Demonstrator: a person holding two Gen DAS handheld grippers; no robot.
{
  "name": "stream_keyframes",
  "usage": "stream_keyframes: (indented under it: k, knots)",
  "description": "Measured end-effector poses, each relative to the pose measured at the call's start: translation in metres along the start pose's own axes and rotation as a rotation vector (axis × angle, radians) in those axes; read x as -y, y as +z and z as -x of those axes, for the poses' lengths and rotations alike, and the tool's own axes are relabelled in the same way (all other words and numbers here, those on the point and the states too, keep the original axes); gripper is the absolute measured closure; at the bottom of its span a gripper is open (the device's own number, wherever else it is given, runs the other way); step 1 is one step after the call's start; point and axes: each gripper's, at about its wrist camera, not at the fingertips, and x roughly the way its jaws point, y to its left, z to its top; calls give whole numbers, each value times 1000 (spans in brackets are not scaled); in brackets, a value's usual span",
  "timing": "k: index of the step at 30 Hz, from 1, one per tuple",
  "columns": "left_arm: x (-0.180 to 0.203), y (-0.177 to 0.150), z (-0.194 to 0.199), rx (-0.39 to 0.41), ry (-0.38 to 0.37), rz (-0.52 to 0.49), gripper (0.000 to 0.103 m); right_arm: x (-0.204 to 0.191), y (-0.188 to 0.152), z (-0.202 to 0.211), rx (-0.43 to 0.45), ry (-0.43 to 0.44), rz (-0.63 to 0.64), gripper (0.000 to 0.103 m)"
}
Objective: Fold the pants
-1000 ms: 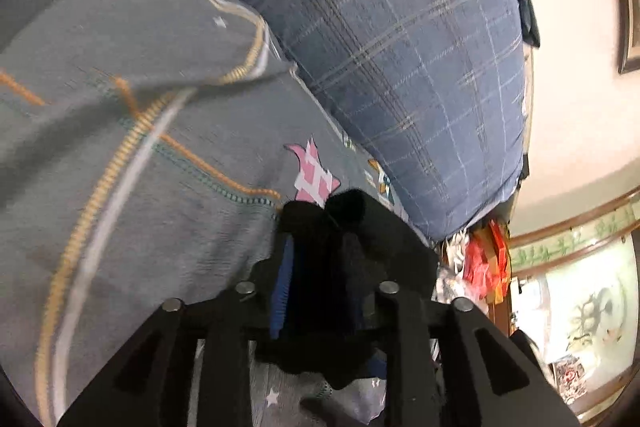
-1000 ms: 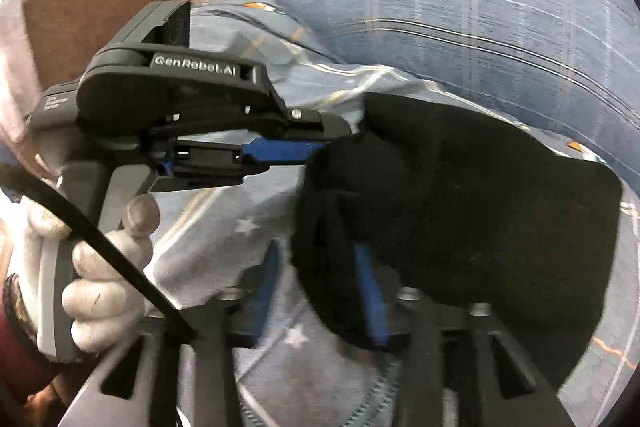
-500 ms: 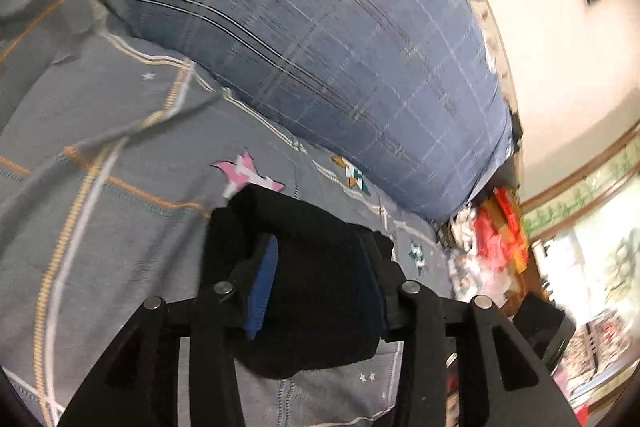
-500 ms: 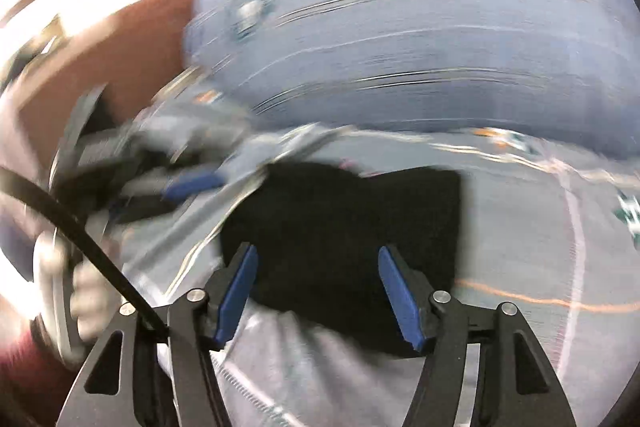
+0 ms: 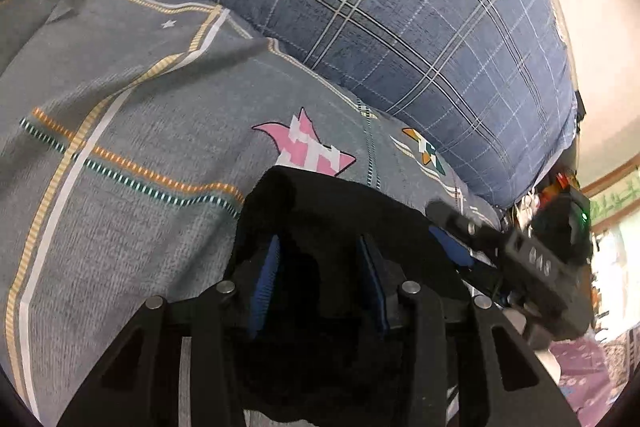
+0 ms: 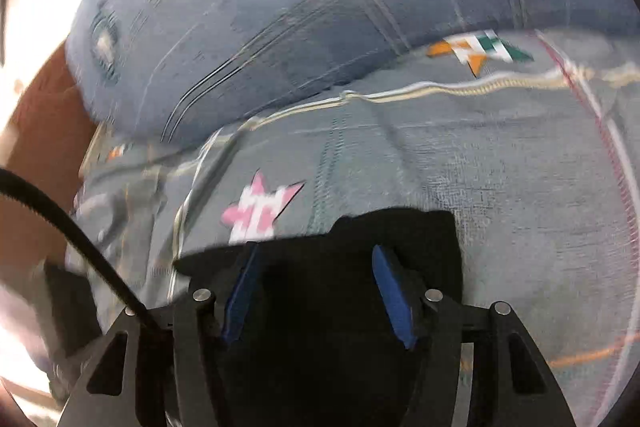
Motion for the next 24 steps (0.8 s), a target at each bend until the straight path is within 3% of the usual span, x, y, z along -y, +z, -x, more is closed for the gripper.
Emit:
stream_keyframes:
  k: [6, 10, 17, 21, 24]
  knots:
    - [-2, -4, 0, 22, -35, -36, 64, 15, 5, 1, 69, 88, -90, 41]
    - [-2, 3, 21, 32, -72, 4, 64, 8, 2, 31, 128, 108, -63, 40]
    - [2, -16, 58, 68, -53, 9, 57, 7, -58, 82, 147, 190, -4, 34]
    - [1, -36, 63, 61, -79, 44, 57, 22, -96, 83, 141, 158, -14, 33]
    - [1, -50, 72, 76, -69, 47, 57, 18, -103, 88, 145, 126, 22, 33]
